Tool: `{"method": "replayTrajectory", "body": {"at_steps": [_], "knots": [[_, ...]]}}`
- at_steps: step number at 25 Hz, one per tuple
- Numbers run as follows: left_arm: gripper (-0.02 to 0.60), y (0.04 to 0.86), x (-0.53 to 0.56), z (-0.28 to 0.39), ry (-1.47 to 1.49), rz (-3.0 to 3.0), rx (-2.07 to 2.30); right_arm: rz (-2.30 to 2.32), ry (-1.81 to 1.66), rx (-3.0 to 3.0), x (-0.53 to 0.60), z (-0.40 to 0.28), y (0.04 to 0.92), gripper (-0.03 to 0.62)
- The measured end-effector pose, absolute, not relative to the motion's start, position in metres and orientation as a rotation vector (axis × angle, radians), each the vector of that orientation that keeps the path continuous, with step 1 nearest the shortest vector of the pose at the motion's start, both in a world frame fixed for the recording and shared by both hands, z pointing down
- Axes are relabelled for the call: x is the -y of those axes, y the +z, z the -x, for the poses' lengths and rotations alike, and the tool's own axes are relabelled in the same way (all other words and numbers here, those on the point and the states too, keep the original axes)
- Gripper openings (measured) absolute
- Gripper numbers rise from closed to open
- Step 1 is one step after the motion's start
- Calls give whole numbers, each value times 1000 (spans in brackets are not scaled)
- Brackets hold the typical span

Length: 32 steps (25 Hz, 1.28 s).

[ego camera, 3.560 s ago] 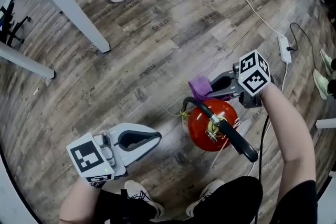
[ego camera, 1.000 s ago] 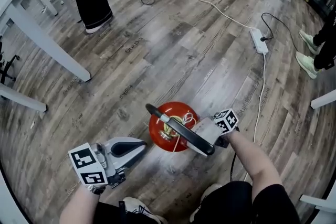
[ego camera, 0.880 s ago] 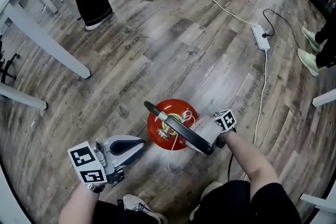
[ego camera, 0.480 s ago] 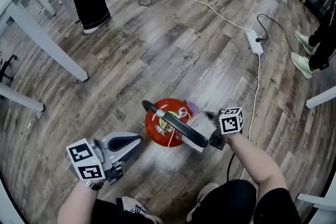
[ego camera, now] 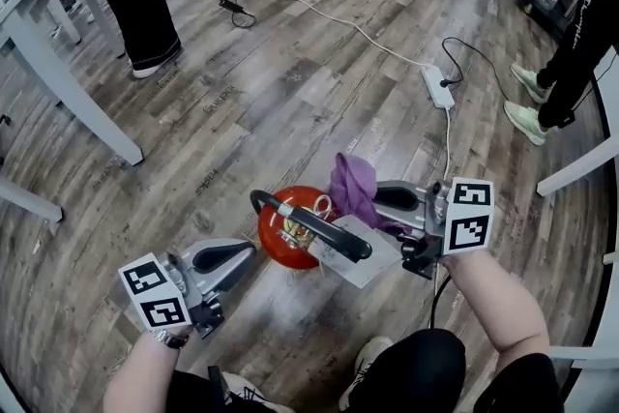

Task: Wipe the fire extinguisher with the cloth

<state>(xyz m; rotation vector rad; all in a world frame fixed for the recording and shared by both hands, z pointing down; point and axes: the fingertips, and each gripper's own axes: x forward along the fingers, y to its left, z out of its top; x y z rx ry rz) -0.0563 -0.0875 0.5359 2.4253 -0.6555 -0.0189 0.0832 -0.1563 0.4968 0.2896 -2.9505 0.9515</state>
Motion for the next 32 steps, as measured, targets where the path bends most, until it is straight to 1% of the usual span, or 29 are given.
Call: {"method": "replayTrajectory", "body": {"at_steps": [6, 12, 16, 21, 32], "knots": [[0, 535, 85, 59, -13, -2434, 637, -420, 806, 2953, 138, -101, 455, 60], [0, 542, 84, 59, -12, -2417, 634, -434, 789, 2928, 116, -85, 479, 60], [0, 545, 85, 61, -5, -2407, 641, -423, 771, 2837, 109, -89, 527, 60], [0, 553, 86, 61, 7, -2384, 641, -387, 924, 2740, 94, -87, 592, 61], [0, 573, 81, 70, 54, -2330, 668, -458, 1415, 2446, 69, -79, 795, 61]]}}
